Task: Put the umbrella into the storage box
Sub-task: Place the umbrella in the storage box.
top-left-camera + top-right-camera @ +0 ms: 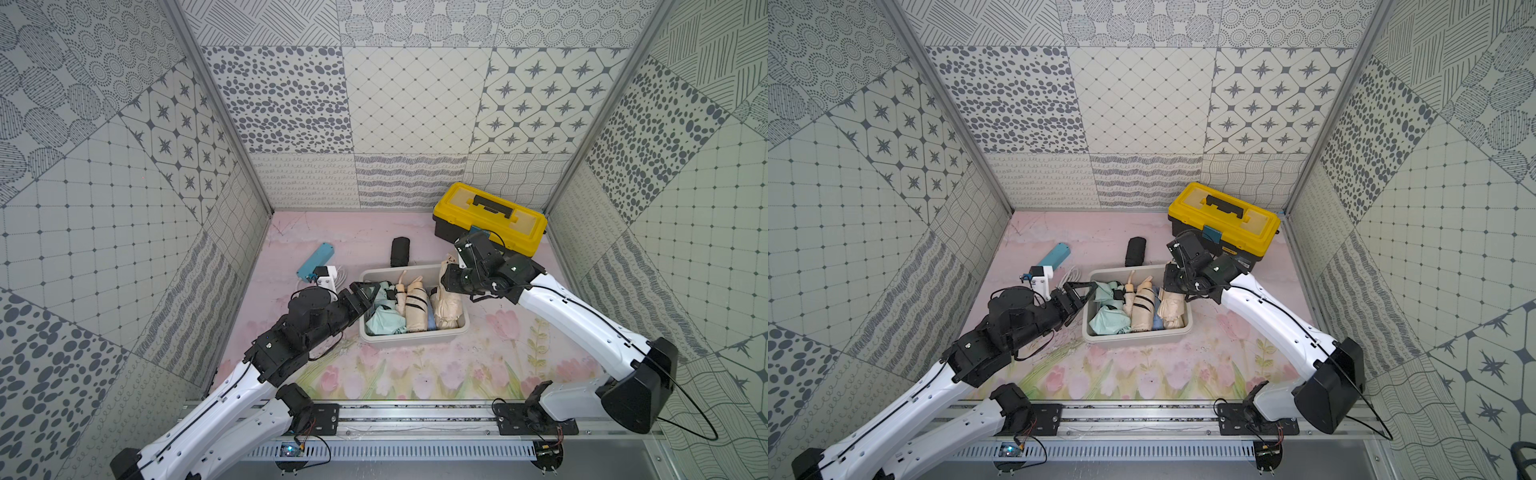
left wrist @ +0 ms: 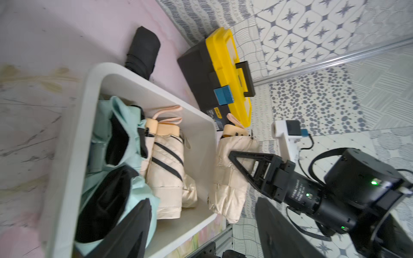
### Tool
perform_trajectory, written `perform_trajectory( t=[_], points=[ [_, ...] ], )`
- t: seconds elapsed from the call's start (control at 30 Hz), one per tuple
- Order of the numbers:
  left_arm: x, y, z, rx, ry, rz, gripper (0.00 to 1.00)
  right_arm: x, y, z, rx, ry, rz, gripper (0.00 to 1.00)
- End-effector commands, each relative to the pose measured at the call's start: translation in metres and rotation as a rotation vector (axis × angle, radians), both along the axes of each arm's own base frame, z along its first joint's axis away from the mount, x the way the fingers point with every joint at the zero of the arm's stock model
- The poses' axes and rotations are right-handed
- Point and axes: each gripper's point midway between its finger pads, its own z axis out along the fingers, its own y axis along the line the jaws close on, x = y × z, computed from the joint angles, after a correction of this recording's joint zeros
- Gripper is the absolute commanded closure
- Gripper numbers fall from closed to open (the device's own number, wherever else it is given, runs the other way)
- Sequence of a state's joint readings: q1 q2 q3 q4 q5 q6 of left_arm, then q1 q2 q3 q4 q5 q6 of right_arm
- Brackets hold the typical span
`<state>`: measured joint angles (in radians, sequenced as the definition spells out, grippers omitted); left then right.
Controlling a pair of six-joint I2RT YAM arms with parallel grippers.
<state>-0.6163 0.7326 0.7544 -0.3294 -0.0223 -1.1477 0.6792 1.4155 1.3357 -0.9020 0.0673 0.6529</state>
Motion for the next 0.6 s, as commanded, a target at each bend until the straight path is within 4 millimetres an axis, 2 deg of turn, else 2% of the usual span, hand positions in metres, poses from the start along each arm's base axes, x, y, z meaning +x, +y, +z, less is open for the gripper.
perform_trajectory(
  t=[0.0,0.07,0.17,0.47,0.53,0.57],
  points=[
    [-0.017,0.031,-0.058,0.206,0.249,0.030,0.25,0.006,0.006,0.007,-0.047,-0.016,0.074,0.77],
    [-0.017,0.030,-0.064,0.196,0.287,0.015,0.26,0.006,0.011,-0.001,-0.075,0.015,0.100,0.76],
    [-0.015,0.026,-0.069,0.186,0.312,-0.018,0.26,0.003,0.020,-0.015,-0.098,0.067,0.126,0.69],
    [-0.009,0.020,-0.075,0.220,0.313,-0.095,0.38,0.014,0.018,-0.055,-0.212,0.097,0.095,0.63],
    [-0.009,0.020,-0.076,0.237,0.317,-0.114,0.40,0.017,0.019,-0.059,-0.221,0.085,0.096,0.55],
    [-0.008,0.021,-0.078,0.250,0.319,-0.122,0.40,0.019,0.020,-0.060,-0.225,0.073,0.094,0.47]
  ],
)
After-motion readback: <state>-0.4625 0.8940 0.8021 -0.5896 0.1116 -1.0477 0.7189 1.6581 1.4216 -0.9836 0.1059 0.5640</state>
